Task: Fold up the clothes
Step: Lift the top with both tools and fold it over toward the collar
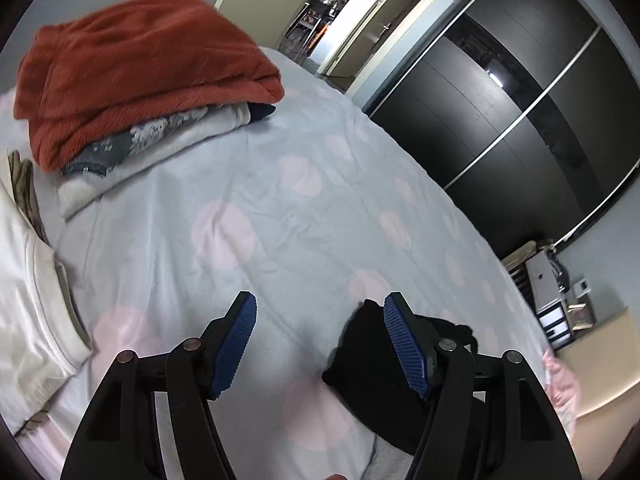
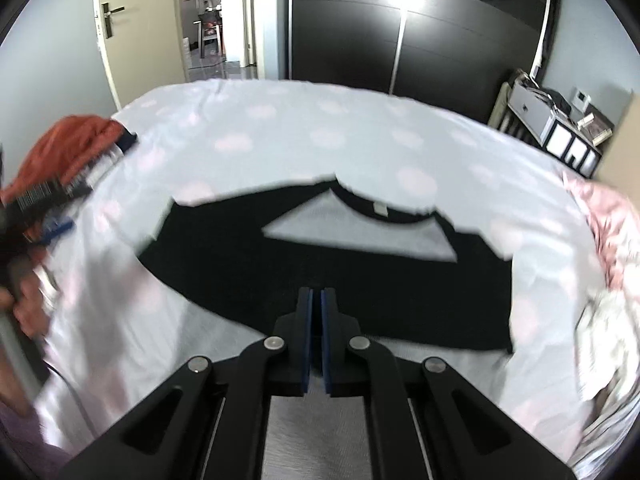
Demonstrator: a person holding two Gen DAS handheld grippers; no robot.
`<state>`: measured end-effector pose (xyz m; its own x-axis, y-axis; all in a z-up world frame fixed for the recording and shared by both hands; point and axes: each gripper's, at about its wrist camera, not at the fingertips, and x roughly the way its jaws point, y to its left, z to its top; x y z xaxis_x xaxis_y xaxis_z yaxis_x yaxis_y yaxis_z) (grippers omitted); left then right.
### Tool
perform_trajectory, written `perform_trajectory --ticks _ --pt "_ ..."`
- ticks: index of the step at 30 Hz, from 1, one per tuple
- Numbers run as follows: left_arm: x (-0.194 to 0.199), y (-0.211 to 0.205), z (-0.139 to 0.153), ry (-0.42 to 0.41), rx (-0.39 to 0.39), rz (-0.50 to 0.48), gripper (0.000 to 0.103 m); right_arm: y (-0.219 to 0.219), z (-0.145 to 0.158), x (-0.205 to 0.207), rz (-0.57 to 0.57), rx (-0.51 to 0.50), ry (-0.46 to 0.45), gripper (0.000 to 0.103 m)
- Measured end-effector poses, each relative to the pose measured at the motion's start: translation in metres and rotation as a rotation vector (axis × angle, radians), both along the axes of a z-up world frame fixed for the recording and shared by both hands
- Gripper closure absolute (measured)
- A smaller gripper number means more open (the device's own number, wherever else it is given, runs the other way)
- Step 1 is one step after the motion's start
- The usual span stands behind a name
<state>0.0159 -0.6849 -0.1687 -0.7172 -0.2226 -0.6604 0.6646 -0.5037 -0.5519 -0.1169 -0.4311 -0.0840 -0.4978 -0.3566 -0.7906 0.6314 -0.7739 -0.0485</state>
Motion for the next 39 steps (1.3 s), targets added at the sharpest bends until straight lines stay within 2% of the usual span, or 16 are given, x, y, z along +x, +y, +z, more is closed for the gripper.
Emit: perform_trajectory --ticks 3,6,10,15,21,25,28,33,39 --pt "0.002 0.001 0.002 -0.001 -0.009 0.009 0.036 -0.026 0.047 0.002 0.052 0.009 0.047 0.099" --pt "0.003 -0.002 -0.001 0.009 0.022 0.002 0.036 -0.056 0.091 0.005 0.086 0.0 0.07 0.099" --pt "0.003 -0.003 -0.004 0.004 0.041 -0.014 0.036 -0.092 0.136 0.01 0.106 -0.002 0.094 0.099" --pt "0.004 -0.005 -0.006 0.013 0.068 -0.024 0.036 -0.126 0.178 0.023 0.127 -0.007 0.16 0.099" --pt "0.003 -0.006 -0.009 0.014 0.085 -0.043 0.036 -0.133 0.215 0.023 0.103 -0.013 0.215 0.099" --pt "-0.003 -0.004 -0.01 0.007 0.091 -0.065 0.036 -0.12 0.223 0.014 0.067 0.003 0.234 0.099" --pt "-0.007 -0.001 -0.011 -0.01 0.082 -0.081 0.036 -0.098 0.216 0.0 0.016 0.009 0.23 0.099" --pt "-0.015 0.005 -0.011 -0.024 0.068 -0.122 0.036 -0.045 0.182 -0.036 -0.086 0.008 0.16 0.099" --pt "-0.038 0.024 -0.017 -0.095 0.012 -0.201 0.036 0.025 0.129 -0.088 -0.225 -0.001 0.053 0.099"
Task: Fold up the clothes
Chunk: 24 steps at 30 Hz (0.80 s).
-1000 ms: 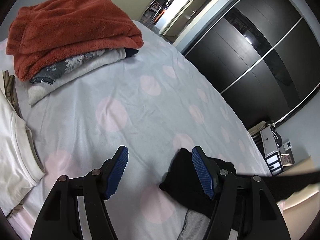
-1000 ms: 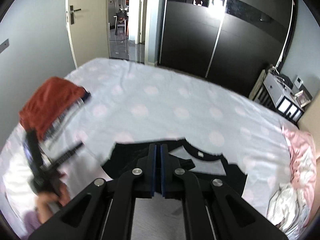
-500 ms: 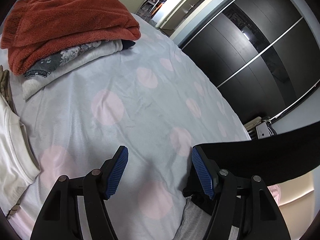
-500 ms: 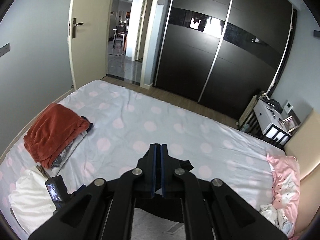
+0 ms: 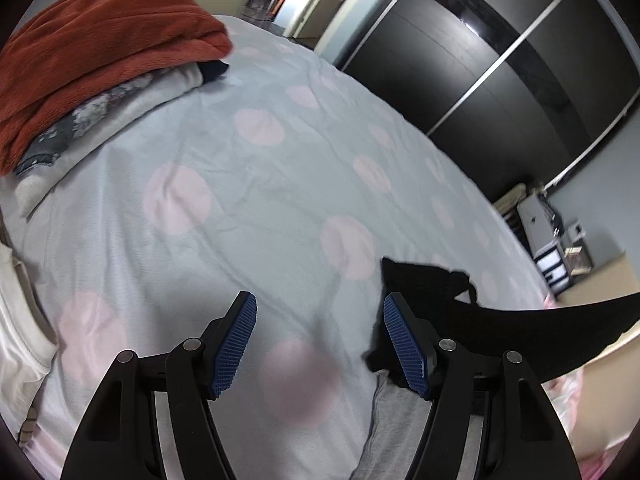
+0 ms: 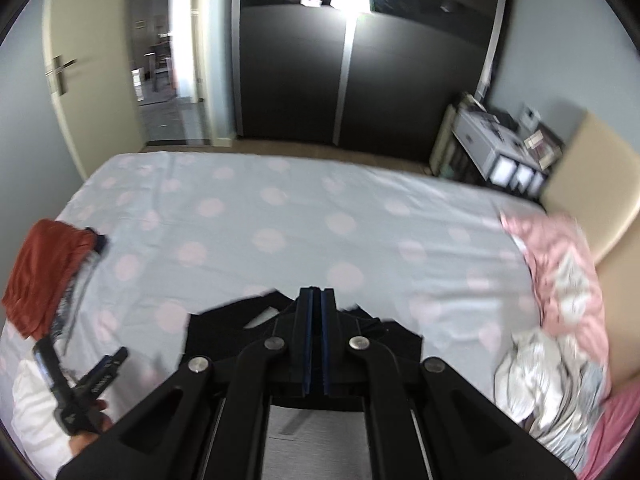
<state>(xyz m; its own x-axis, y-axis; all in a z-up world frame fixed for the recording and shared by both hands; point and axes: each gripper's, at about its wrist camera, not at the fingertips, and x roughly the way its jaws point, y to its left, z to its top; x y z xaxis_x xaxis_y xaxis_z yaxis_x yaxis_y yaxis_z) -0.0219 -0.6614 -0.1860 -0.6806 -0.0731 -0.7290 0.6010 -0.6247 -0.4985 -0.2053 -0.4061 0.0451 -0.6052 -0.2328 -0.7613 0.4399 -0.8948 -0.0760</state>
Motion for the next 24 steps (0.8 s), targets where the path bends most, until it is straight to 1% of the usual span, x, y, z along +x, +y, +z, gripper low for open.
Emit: perform_trajectory --ticks 4,7,11,13,16,19,22,24 --pt "-0.016 0.014 -0.006 -0.044 -0.032 -0.046 0.036 0.041 -0.045 -0.032 -0.054 -0.018 -0.071 0.099" --pt "-0.028 0.028 -0.009 -0.077 -0.083 -0.092 0.036 0.067 -0.08 -0.056 -0.099 -0.034 -0.121 0.099" --pt "-0.04 0.048 -0.01 -0.084 -0.128 -0.199 0.036 0.1 -0.126 -0.086 -0.167 -0.074 -0.212 0.099" --pt "-0.044 0.062 -0.008 -0.101 -0.173 -0.261 0.036 0.112 -0.147 -0.095 -0.18 -0.098 -0.259 0.099" --pt "-0.047 0.079 -0.007 -0.124 -0.248 -0.316 0.035 0.125 -0.176 -0.104 -0.185 -0.119 -0.316 0.099" --pt "-0.052 0.087 -0.015 -0.165 -0.271 -0.343 0.035 0.131 -0.197 -0.108 -0.182 -0.108 -0.326 0.099" --pt "-0.056 0.088 -0.023 -0.207 -0.277 -0.344 0.035 0.14 -0.217 -0.117 -0.2 -0.112 -0.35 0.099" --pt "-0.057 0.087 -0.026 -0.221 -0.284 -0.336 0.035 0.146 -0.228 -0.123 -0.21 -0.122 -0.367 0.097"
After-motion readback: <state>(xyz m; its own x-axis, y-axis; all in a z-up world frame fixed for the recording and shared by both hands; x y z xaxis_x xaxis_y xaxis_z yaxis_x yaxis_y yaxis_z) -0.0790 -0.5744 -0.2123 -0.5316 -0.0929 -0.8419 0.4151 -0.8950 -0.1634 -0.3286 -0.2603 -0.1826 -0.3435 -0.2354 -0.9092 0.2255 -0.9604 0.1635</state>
